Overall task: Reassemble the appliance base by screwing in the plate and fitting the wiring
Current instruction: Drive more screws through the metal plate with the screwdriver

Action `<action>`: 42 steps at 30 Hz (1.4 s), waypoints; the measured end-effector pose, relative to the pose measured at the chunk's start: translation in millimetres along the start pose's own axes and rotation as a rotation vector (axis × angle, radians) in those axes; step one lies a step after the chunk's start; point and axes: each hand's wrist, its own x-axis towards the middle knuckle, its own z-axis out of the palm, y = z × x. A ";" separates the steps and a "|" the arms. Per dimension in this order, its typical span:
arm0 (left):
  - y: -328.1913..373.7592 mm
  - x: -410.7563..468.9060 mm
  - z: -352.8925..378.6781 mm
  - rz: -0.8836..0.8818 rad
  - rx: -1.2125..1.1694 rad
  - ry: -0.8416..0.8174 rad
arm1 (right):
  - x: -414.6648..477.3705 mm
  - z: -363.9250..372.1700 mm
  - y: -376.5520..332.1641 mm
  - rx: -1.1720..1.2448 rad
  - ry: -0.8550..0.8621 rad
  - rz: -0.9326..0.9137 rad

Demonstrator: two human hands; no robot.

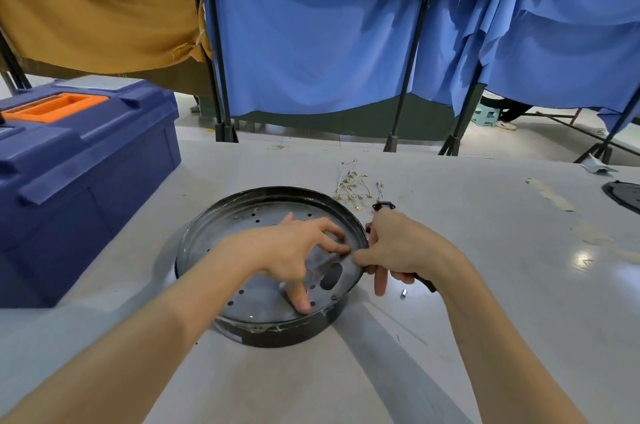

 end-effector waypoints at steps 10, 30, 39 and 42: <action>13.7 -28.7 28.2 -0.066 -0.173 0.308 | 10.9 6.1 3.2 0.087 0.078 0.042; 30.9 -53.7 55.8 0.072 0.250 0.556 | 11.5 -30.4 70.1 -0.040 -0.005 0.233; 34.9 -53.1 54.1 0.071 0.243 0.523 | 15.3 -14.6 63.1 -0.101 -0.126 0.191; 30.0 -49.5 58.9 0.011 0.288 0.553 | 16.1 -11.7 65.0 -0.105 -0.157 0.175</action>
